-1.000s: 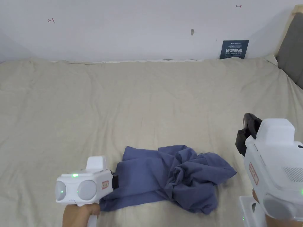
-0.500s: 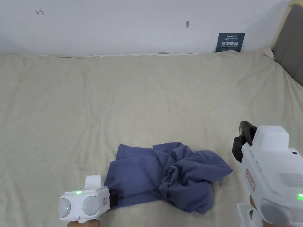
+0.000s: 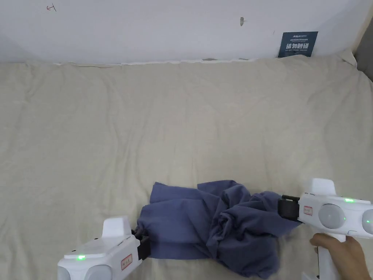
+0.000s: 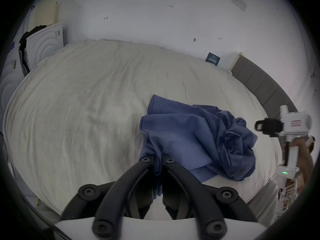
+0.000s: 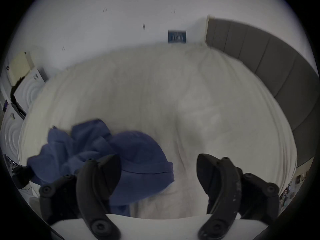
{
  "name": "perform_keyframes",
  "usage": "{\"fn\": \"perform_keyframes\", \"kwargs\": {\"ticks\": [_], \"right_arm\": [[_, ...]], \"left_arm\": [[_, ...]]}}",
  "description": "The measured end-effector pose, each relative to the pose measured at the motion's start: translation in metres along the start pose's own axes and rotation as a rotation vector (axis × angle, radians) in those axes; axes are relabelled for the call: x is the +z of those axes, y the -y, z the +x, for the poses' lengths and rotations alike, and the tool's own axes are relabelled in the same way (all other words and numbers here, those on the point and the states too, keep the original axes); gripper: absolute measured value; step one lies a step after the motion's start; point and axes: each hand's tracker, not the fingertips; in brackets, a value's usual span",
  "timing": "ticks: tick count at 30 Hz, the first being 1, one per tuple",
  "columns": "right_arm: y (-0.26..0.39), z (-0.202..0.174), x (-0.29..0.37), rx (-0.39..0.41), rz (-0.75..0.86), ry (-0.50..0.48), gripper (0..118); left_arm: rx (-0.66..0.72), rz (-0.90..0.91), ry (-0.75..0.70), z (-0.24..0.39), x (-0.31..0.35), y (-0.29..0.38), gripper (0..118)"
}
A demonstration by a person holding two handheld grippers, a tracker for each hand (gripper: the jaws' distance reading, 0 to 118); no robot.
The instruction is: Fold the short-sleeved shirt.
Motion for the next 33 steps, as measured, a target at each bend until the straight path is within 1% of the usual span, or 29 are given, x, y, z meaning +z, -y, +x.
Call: {"fn": "perform_keyframes", "kwargs": {"ticks": [1,4,5,6,7,8,9,10,11,12,15,17,18,19,20,25,28,31,33], "right_arm": [[-0.001,0.0,-0.012,-0.007,-0.032,-0.003,97],[0.0,-0.004,-0.039,0.031,-0.085,-0.021,95],[0.002,-0.005,-0.045,0.03,-0.094,-0.018,88],[0.004,-0.006,-0.047,0.022,-0.103,-0.021,69],[0.008,-0.007,-0.045,0.02,-0.108,-0.033,55],[0.01,-0.008,-0.042,0.016,-0.098,-0.07,51],[0.012,-0.01,-0.037,0.019,-0.071,-0.074,47],[0.013,-0.013,-0.033,0.051,-0.05,-0.052,42],[0.013,-0.014,-0.033,0.099,-0.034,-0.06,23],[0.013,-0.015,-0.029,0.117,-0.008,-0.065,11],[0.006,-0.013,-0.007,0.129,0.102,-0.02,10],[-0.006,-0.01,0.015,0.164,0.194,0.001,10],[-0.017,-0.008,0.031,0.185,0.237,0.004,10],[-0.027,-0.017,0.063,0.197,0.28,0.004,10],[-0.036,-0.015,0.078,0.208,0.327,0.01,10],[-0.095,-0.014,0.154,0.255,0.529,0.062,10],[-0.136,-0.014,0.194,0.24,0.621,0.078,10],[-0.18,-0.013,0.218,0.25,0.72,0.114,10],[-0.208,-0.014,0.233,0.236,0.754,0.112,10]], "left_arm": [[0.003,0.0,0.002,0.0,0.0,-0.002,8],[0.008,-0.004,0.009,-0.002,-0.003,-0.003,8],[0.006,-0.008,0.007,-0.003,-0.006,-0.004,8],[0.003,-0.015,0.005,-0.003,-0.008,-0.004,8],[0.0,-0.02,0.004,-0.003,-0.009,-0.003,8],[0.001,-0.022,0.003,-0.004,-0.009,-0.003,8],[0.004,-0.023,0.003,-0.004,-0.01,-0.004,8],[0.007,-0.024,0.004,-0.005,-0.01,-0.004,8],[0.01,-0.024,0.003,-0.005,-0.011,-0.004,8],[0.016,-0.023,0.005,-0.005,-0.011,-0.005,8],[0.045,-0.002,0.021,-0.007,-0.006,-0.015,8],[0.069,0.028,0.043,-0.007,0.001,-0.03,8],[0.078,0.052,0.055,-0.007,0.006,-0.043,8],[0.085,0.084,0.065,-0.007,0.011,-0.056,8],[0.084,0.118,0.063,-0.008,0.016,-0.071,8],[0.027,0.297,0.023,-0.011,0.053,-0.17,8],[-0.038,0.401,-0.048,-0.01,0.077,-0.234,8],[-0.042,0.469,-0.07,-0.004,0.098,-0.294,8],[-0.059,0.517,-0.098,0.004,0.11,-0.33,8]]}}
